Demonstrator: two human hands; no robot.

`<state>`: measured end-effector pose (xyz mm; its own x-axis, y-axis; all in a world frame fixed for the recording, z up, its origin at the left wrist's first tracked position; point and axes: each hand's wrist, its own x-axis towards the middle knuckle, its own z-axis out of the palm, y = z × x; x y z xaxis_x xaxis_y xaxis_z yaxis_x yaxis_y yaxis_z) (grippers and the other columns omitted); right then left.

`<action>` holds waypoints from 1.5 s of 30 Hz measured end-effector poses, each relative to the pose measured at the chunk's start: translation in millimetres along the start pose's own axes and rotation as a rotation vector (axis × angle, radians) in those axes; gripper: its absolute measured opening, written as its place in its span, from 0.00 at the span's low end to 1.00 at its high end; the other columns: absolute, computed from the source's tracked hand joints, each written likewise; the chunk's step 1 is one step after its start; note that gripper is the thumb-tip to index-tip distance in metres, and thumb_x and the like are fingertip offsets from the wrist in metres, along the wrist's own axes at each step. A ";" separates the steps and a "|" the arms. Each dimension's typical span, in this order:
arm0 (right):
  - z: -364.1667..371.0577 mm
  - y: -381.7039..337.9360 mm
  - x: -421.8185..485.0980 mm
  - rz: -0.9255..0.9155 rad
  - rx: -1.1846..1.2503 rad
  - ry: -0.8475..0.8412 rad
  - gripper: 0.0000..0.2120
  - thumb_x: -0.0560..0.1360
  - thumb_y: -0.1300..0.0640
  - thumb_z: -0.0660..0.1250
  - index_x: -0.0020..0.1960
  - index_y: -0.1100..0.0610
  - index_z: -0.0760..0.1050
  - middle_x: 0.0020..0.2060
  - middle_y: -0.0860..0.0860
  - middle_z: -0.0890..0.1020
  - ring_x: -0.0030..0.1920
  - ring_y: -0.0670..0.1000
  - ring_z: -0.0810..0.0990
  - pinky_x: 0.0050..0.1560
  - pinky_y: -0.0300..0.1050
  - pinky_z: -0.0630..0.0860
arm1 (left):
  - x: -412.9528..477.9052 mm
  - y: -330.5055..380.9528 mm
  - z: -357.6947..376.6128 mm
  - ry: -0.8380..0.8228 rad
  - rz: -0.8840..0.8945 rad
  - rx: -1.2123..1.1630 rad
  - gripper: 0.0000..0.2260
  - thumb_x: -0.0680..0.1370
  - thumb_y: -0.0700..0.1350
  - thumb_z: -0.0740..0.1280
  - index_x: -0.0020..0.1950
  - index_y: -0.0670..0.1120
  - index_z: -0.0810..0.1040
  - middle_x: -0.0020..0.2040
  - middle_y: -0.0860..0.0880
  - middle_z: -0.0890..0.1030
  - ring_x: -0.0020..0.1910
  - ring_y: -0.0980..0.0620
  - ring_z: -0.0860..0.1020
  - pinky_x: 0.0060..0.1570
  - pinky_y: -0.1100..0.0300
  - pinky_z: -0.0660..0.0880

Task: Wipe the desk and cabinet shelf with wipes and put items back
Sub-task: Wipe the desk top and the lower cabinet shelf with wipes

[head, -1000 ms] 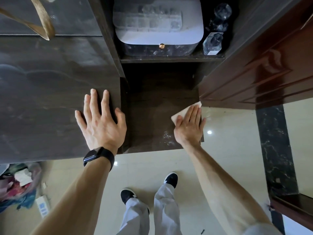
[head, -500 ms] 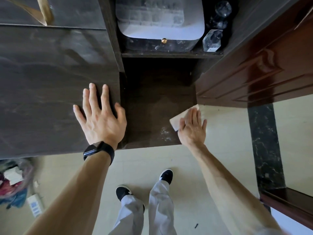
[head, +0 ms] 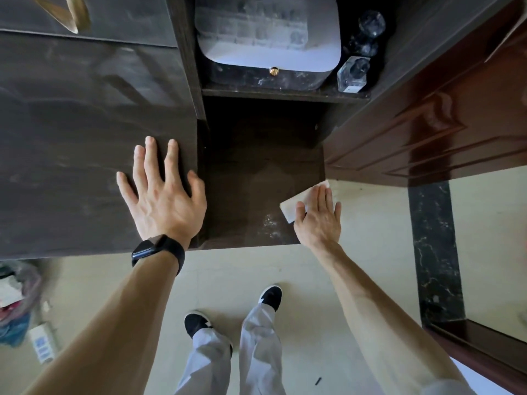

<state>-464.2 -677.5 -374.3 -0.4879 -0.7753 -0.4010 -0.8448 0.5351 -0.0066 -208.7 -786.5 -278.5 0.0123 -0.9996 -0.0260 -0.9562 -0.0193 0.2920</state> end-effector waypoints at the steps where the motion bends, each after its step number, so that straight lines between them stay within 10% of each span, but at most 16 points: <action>1: 0.7 -2.3 4.4 0.001 -0.002 0.004 0.31 0.82 0.45 0.47 0.79 0.62 0.47 0.79 0.57 0.52 0.79 0.54 0.46 0.77 0.57 0.48 | -0.3 -0.4 0.2 -0.001 -0.002 0.005 0.26 0.82 0.54 0.55 0.80 0.52 0.58 0.82 0.47 0.55 0.81 0.46 0.51 0.77 0.37 0.47; 13: 11.2 7.7 -5.5 -0.084 -0.032 0.087 0.32 0.79 0.47 0.48 0.77 0.65 0.55 0.77 0.60 0.60 0.77 0.59 0.58 0.72 0.60 0.60 | -0.5 -2.1 2.1 0.032 0.005 -0.005 0.26 0.81 0.54 0.55 0.80 0.52 0.60 0.82 0.46 0.56 0.81 0.46 0.52 0.77 0.37 0.49; 22: 20.0 68.3 -56.1 -0.378 0.033 0.125 0.31 0.67 0.73 0.62 0.70 0.60 0.70 0.65 0.55 0.77 0.66 0.57 0.74 0.63 0.48 0.74 | -1.3 -1.1 0.9 0.024 -0.004 -0.015 0.26 0.81 0.54 0.56 0.79 0.53 0.60 0.82 0.47 0.56 0.81 0.46 0.52 0.77 0.37 0.48; 25: 20.3 85.8 -82.4 -0.170 0.211 0.047 0.26 0.66 0.72 0.61 0.59 0.52 0.77 0.47 0.46 0.83 0.47 0.54 0.79 0.42 0.38 0.71 | -0.9 -0.4 -0.6 0.030 0.002 -0.019 0.26 0.81 0.54 0.56 0.79 0.53 0.60 0.81 0.47 0.56 0.81 0.46 0.52 0.77 0.37 0.48; 31: 3.9 70.9 -83.3 0.175 0.654 0.114 0.16 0.75 0.68 0.60 0.51 0.55 0.83 0.48 0.49 0.86 0.45 0.46 0.80 0.44 0.21 0.67 | -1.1 1.6 0.3 0.040 -0.006 -0.012 0.26 0.81 0.54 0.56 0.79 0.53 0.61 0.81 0.47 0.57 0.81 0.46 0.53 0.77 0.38 0.49; 38: -17.7 31.6 -2.1 -0.041 0.625 0.272 0.17 0.71 0.67 0.61 0.47 0.52 0.85 0.47 0.49 0.83 0.50 0.51 0.76 0.49 0.24 0.66 | -0.8 0.9 0.9 0.044 -0.020 -0.003 0.26 0.80 0.54 0.56 0.79 0.53 0.61 0.81 0.48 0.57 0.81 0.47 0.53 0.77 0.39 0.49; 45: 4.4 21.3 15.9 -0.261 0.274 0.320 0.21 0.76 0.62 0.64 0.68 0.59 0.73 0.62 0.56 0.72 0.58 0.57 0.74 0.56 0.46 0.76 | -1.1 0.5 1.1 0.034 -0.028 0.010 0.26 0.80 0.55 0.56 0.79 0.54 0.61 0.82 0.49 0.57 0.81 0.48 0.53 0.78 0.40 0.48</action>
<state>-489.0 -676.9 -384.9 -0.3469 -0.9364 -0.0527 -0.8798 0.3444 -0.3275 -209.5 -785.4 -279.3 0.0486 -0.9988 -0.0013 -0.9583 -0.0470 0.2819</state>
